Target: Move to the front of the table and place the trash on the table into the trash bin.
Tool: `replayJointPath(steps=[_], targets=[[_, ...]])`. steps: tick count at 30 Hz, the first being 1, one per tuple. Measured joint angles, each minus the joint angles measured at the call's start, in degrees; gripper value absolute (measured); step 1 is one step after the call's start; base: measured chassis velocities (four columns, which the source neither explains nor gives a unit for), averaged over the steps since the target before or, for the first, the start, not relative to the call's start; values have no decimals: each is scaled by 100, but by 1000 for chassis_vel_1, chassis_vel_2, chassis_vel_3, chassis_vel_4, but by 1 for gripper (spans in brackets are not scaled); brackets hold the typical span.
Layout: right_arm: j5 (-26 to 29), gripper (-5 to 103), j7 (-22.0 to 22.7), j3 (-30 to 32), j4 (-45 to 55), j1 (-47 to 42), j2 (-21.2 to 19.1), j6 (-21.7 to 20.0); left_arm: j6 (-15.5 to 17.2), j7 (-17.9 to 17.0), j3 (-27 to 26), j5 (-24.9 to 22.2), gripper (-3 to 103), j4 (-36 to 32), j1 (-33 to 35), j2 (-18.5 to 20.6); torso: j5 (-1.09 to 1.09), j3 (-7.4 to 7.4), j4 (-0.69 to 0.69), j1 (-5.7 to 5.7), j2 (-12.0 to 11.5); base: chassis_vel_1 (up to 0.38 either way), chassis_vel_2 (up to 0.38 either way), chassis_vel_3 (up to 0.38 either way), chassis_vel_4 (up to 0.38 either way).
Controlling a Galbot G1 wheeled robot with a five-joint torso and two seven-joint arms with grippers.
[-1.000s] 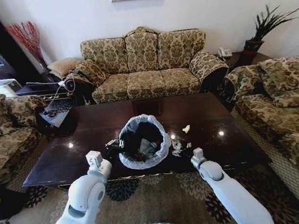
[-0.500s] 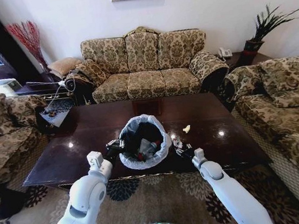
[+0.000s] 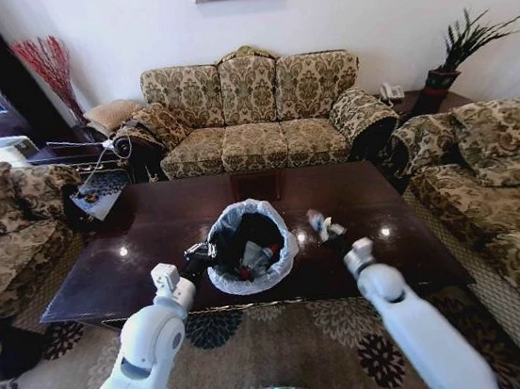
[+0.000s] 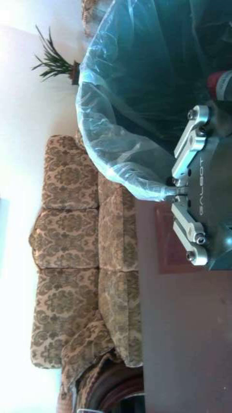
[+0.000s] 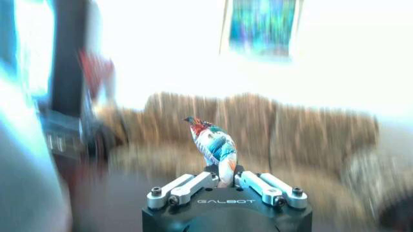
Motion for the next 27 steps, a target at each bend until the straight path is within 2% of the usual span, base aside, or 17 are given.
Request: replayJointPath(steps=[1, 4, 5, 8, 12, 13, 15, 19, 22, 24, 25, 27], targets=[[0, 4, 0, 0, 0, 0, 0, 0, 0, 0, 0, 0, 1, 0, 0, 0, 0, 0, 0, 0, 0, 0, 0, 0, 0], [1000, 4, 213, -347, 1321, 429, -719, -518, -1, 8, 66, 8, 1, 98, -94, 18, -1, 0, 2, 0, 0, 0, 0, 0, 0], [1000, 4, 213, -347, 1321, 429, -719, -518, -1, 8, 66, 8, 1, 98, -94, 18, -1, 0, 2, 0, 0, 0, 0, 0, 0], [1641, 4, 187, -866, 2232, 454, -1279, -895, -1, 8, 71, -1, 1, 137, -142, 55, 1, 0, 2, 0, 0, 0, 0, 0, 0], [1727, 4, 118, -1235, 2479, 371, -1510, -982, 0, 9, 70, -11, 1, 158, -159, 87, 1, 0, 0, -1, 0, 0, 0, 0, 0], [1622, 4, 29, -1540, 2517, 350, -1631, -1015, 2, 9, 72, -17, 1, 165, -175, 103, 2, -1, 0, -2, 0, 0, 0, 0, 0], [1531, 1, 4, -1688, 2500, 368, -1655, -1021, 4, 9, 80, -19, 1, 165, -181, 107, 1, -1, 0, -2, 0, 0, 0, 0, 0], [1231, 21, 58, -2304, 2196, 666, -1521, -1019, 43, 19, 144, -22, 1, 113, -183, 91, 2, 0, 1, 0, -1, 0, 0, 0, 0], [1208, 27, 82, -2375, 2114, 767, -1465, -1016, 50, 23, 150, -17, 1, 96, -172, 68, 2, 0, 1, 0, 0, 0, 0, 0, 0], [1201, 37, 93, -2395, 1997, 919, -1426, -1009, 58, 35, 158, -10, 1, 90, -153, 52, 2, 0, 1, -1, 0, 0, 0, 0, 0], [1201, 37, 93, -2395, 1997, 919, -1426, -1009, 58, 35, 158, -10, 1, 90, -153, 52, 2, 0, 1, -1, 0, 0, 0, 0, 0], [1206, 48, 93, -2389, 1960, 1008, -1413, -1002, 60, 43, 163, -6, 1, 91, -156, 33, 2, 0, 1, 0, 0, 0, 0, 0, 0]])
